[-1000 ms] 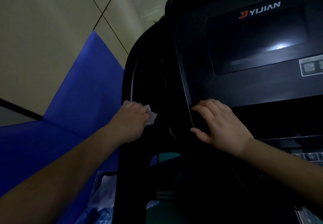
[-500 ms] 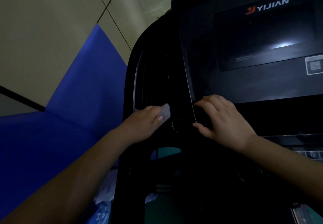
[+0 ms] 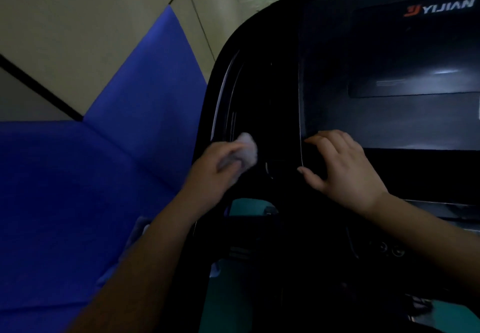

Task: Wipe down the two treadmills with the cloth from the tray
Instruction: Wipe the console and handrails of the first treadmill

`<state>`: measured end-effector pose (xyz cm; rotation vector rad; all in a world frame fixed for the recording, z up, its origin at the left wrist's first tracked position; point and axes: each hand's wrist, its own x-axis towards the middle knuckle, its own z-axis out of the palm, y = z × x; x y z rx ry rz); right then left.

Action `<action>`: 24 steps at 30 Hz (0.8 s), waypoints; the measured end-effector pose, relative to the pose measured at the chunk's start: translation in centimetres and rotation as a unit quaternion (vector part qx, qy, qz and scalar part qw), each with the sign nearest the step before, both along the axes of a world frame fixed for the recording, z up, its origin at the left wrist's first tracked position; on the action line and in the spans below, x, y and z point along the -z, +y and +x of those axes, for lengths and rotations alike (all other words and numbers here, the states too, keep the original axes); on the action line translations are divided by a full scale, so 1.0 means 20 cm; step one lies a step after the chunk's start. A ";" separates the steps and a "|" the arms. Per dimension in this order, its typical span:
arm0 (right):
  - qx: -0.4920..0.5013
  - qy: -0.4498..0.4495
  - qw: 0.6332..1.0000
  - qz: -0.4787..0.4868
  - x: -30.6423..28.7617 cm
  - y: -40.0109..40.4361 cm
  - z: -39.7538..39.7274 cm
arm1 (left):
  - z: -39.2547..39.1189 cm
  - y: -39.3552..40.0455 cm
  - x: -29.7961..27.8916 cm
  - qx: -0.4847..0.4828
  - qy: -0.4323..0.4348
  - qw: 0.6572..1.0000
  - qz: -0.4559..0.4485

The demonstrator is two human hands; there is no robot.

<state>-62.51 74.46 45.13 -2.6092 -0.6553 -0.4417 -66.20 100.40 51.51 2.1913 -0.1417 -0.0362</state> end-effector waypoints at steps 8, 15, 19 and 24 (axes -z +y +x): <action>-0.029 0.007 1.000 0.004 0.00 -0.01 -0.02 | -0.72 0.21 0.32 -0.281 0.026 0.932 0.228; -0.085 0.020 0.995 -0.038 0.05 -0.09 -0.19 | -0.55 0.13 0.38 -0.314 0.048 0.893 0.320; -0.099 0.018 0.994 -0.053 0.10 -0.13 -0.30 | -0.49 0.16 0.42 -0.261 -0.008 0.899 0.352; -0.119 0.010 0.990 -0.071 0.14 -0.18 -0.38 | -0.72 0.17 0.43 -0.255 -0.066 0.871 0.416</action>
